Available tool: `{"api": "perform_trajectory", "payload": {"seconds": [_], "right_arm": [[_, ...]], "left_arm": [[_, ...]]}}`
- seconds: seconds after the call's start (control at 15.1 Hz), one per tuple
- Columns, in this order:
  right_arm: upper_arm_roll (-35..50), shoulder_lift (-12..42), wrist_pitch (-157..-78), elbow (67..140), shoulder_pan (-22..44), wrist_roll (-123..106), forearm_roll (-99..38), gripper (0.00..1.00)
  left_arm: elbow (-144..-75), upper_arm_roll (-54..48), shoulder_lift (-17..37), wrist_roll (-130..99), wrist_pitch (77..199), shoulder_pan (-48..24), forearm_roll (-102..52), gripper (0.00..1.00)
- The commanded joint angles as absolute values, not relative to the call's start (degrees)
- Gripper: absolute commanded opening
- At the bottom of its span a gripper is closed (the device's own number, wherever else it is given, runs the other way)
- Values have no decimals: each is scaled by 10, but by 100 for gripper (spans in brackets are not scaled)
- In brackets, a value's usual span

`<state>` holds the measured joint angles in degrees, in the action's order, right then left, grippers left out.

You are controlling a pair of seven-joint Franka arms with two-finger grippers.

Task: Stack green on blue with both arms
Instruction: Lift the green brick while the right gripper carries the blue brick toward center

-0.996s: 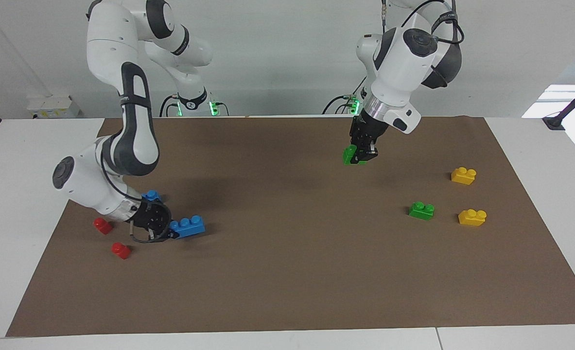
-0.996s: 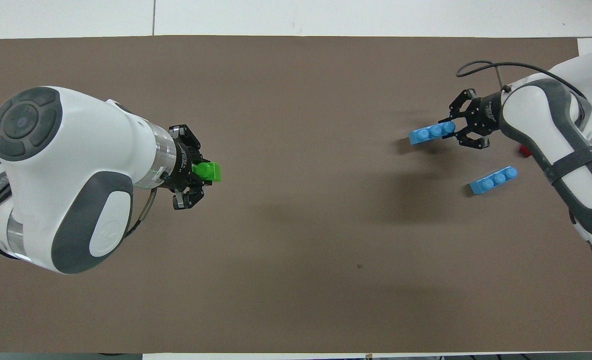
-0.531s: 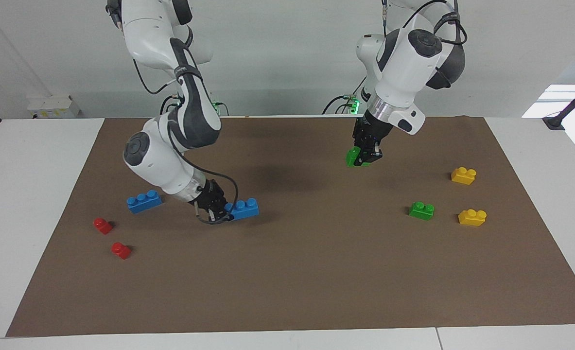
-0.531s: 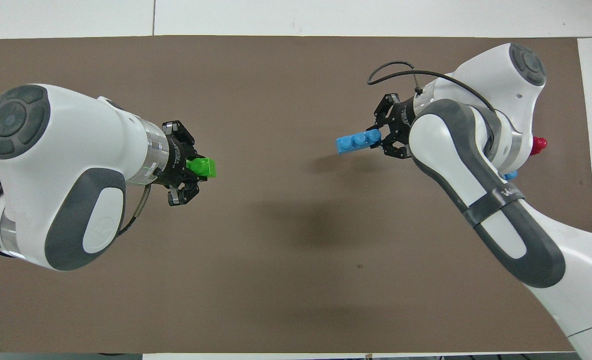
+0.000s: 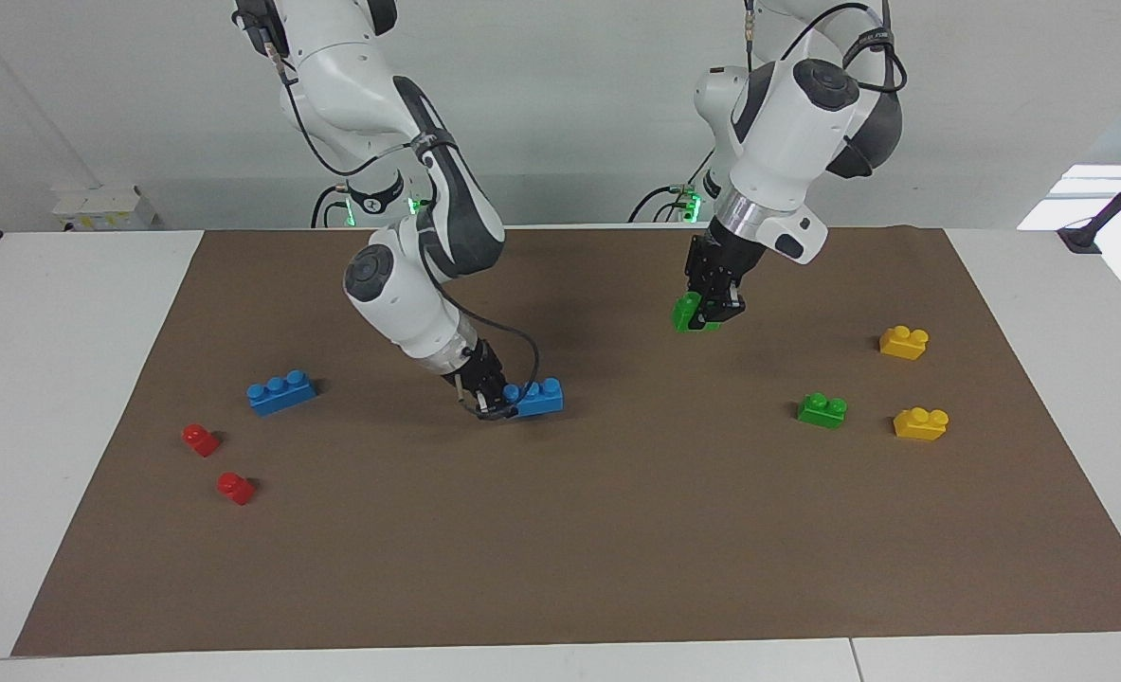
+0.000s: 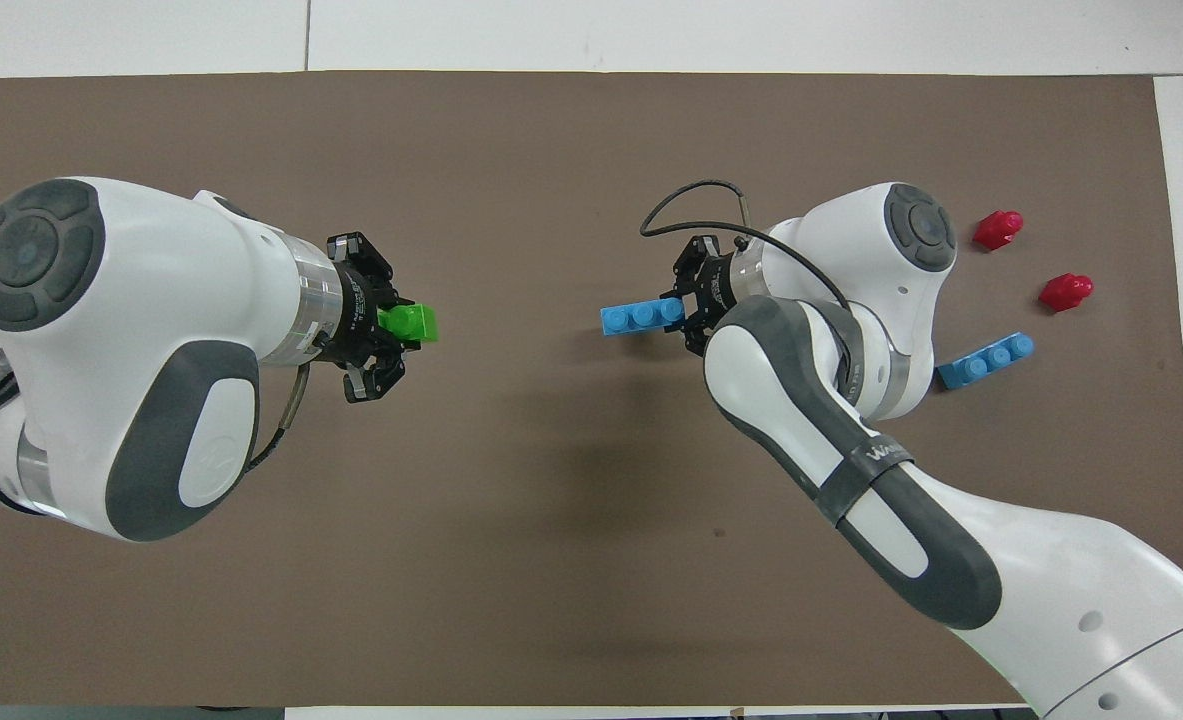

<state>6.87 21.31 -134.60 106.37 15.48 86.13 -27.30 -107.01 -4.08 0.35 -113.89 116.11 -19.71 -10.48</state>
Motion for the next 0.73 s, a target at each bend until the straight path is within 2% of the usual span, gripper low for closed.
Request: {"api": "perform_trajectory", "payload": {"seconds": [0.0,0.46,0.66], "right_arm": [[66,190,-1368,1093,170,885,-287,0],[65,201,-1411,1109,199,940,-287,0],[65,209,-1423,1110,199,951,-287,0]], "left_arm": [[-1080,-41,10,-1167,1198,-213,-116,0],[-1068,-40,75,-1279,1289,-282,-108,0],[-1027,-40,125,-1317,1291,-305,-81,0]]}}
